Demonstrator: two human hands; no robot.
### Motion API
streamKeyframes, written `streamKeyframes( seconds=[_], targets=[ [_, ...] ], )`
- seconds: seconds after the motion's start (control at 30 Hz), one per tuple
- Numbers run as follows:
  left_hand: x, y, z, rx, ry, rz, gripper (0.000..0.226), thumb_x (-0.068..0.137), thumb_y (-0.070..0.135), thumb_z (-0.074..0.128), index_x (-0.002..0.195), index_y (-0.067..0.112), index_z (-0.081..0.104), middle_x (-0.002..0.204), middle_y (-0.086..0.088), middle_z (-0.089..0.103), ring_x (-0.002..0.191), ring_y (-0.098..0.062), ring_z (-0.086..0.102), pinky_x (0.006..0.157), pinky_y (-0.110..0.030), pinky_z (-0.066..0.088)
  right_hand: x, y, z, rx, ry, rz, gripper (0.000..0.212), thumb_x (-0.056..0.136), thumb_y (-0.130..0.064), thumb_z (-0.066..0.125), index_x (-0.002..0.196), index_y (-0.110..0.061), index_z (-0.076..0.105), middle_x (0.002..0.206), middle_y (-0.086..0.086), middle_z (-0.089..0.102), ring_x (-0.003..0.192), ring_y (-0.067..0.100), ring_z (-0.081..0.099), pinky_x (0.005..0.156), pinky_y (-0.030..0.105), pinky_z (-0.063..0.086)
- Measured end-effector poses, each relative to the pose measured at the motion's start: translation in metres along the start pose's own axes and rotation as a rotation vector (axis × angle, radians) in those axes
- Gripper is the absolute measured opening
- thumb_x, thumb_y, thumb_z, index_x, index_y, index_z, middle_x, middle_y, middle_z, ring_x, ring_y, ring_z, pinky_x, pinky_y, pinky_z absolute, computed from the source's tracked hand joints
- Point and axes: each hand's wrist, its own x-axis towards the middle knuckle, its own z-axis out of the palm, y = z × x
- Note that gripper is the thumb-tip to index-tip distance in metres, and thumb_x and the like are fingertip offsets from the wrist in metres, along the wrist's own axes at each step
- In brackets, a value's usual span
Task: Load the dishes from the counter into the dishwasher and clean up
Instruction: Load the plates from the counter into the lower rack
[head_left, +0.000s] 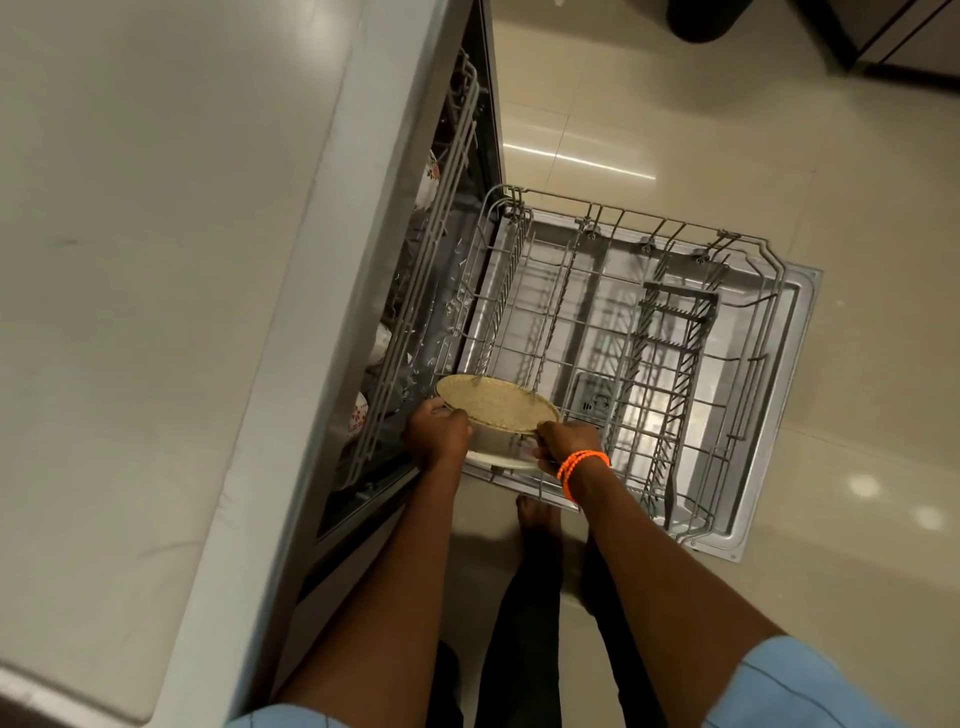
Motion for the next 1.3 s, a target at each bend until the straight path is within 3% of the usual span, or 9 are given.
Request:
streamKeyframes(
  seconds=[0.2, 0.5, 0.57, 0.7, 0.83, 0.9, 1.03, 1.17, 1.3],
  targets=[
    [-0.018, -0.007, -0.003, 0.015, 0.015, 0.079, 0.028, 0.085, 0.004, 0.066, 0.111, 0.013, 0.071, 0.104, -0.002, 0.074, 0.088, -0.022, 0.072, 0.08, -0.037, 0.061, -0.01, 0.006, -0.008, 0.019, -0.02, -0.004, 0.005, 0.094, -0.005, 0.059, 0.091, -0.001, 0.059, 0.063, 0.012, 0.054, 0.048, 0.02, 0.052, 0.045, 0.022, 0.042],
    [-0.092, 0.021, -0.02, 0.128, -0.06, 0.121, 0.025, 0.088, 0.011, 0.066, 0.112, 0.013, 0.073, 0.111, -0.004, 0.073, 0.101, -0.023, 0.068, 0.087, -0.03, 0.053, -0.082, -0.023, -0.037, -0.216, 0.047, -0.19, 0.021, 0.09, -0.013, 0.067, 0.106, 0.0, 0.064, 0.076, 0.017, 0.068, 0.046, 0.02, 0.061, 0.049, 0.036, 0.054],
    [-0.115, 0.032, -0.03, 0.149, -0.078, 0.155, 0.024, 0.088, 0.013, 0.066, 0.111, 0.016, 0.073, 0.112, -0.004, 0.074, 0.101, -0.023, 0.068, 0.086, -0.028, 0.052, -0.112, -0.032, -0.043, -0.349, 0.111, -0.293, 0.027, 0.087, -0.019, 0.07, 0.107, -0.002, 0.068, 0.084, 0.016, 0.072, 0.057, 0.023, 0.067, 0.068, 0.043, 0.06],
    [-0.167, 0.057, -0.063, 0.207, -0.092, 0.223, 0.023, 0.09, 0.015, 0.061, 0.108, 0.023, 0.074, 0.11, 0.001, 0.074, 0.093, -0.018, 0.065, 0.076, -0.023, 0.044, -0.185, -0.051, -0.055, -0.64, 0.112, -0.502, 0.036, 0.089, -0.031, 0.068, 0.117, -0.008, 0.068, 0.104, 0.013, 0.073, 0.093, 0.028, 0.069, 0.081, 0.026, 0.048],
    [-0.214, 0.067, -0.095, 0.23, -0.114, 0.32, 0.023, 0.089, 0.019, 0.058, 0.104, 0.024, 0.075, 0.103, 0.0, 0.076, 0.092, -0.019, 0.068, 0.078, -0.027, 0.052, -0.249, -0.062, -0.064, -0.795, 0.079, -0.624, 0.035, 0.094, -0.031, 0.063, 0.124, -0.013, 0.065, 0.104, 0.011, 0.073, 0.066, 0.014, 0.06, 0.067, 0.022, 0.041],
    [-0.241, 0.072, -0.113, 0.198, -0.081, 0.344, 0.023, 0.088, 0.021, 0.058, 0.102, 0.024, 0.076, 0.1, -0.001, 0.077, 0.093, -0.021, 0.071, 0.082, -0.034, 0.058, -0.282, -0.069, -0.067, -0.814, 0.061, -0.687, 0.033, 0.094, -0.031, 0.063, 0.123, -0.014, 0.065, 0.106, 0.011, 0.072, 0.063, 0.012, 0.057, 0.067, 0.024, 0.046],
    [-0.294, 0.081, -0.151, 0.139, 0.015, 0.417, 0.024, 0.086, 0.019, 0.059, 0.097, 0.021, 0.08, 0.1, 0.002, 0.078, 0.098, -0.017, 0.071, 0.091, -0.032, 0.055, -0.35, -0.078, -0.065, -0.857, 0.04, -0.844, 0.021, 0.092, -0.025, 0.062, 0.103, -0.01, 0.072, 0.101, 0.013, 0.073, 0.091, 0.03, 0.066, 0.075, 0.029, 0.048],
    [-0.334, 0.084, -0.194, 0.079, 0.091, 0.446, 0.019, 0.087, 0.02, 0.061, 0.088, 0.019, 0.08, 0.093, 0.003, 0.078, 0.091, -0.015, 0.071, 0.085, -0.03, 0.054, -0.403, -0.079, -0.054, -0.927, -0.031, -0.984, 0.022, 0.093, -0.027, 0.06, 0.095, -0.009, 0.072, 0.097, 0.011, 0.073, 0.097, 0.031, 0.065, 0.083, 0.033, 0.049],
    [-0.359, 0.085, -0.252, -0.076, 0.211, 0.409, 0.019, 0.086, 0.023, 0.061, 0.087, 0.017, 0.079, 0.091, 0.003, 0.078, 0.089, -0.014, 0.071, 0.083, -0.03, 0.056, -0.449, -0.077, -0.028, -1.004, -0.104, -1.101, 0.02, 0.092, -0.028, 0.059, 0.095, -0.011, 0.069, 0.101, 0.008, 0.072, 0.098, 0.03, 0.065, 0.073, 0.027, 0.042]
  ],
)
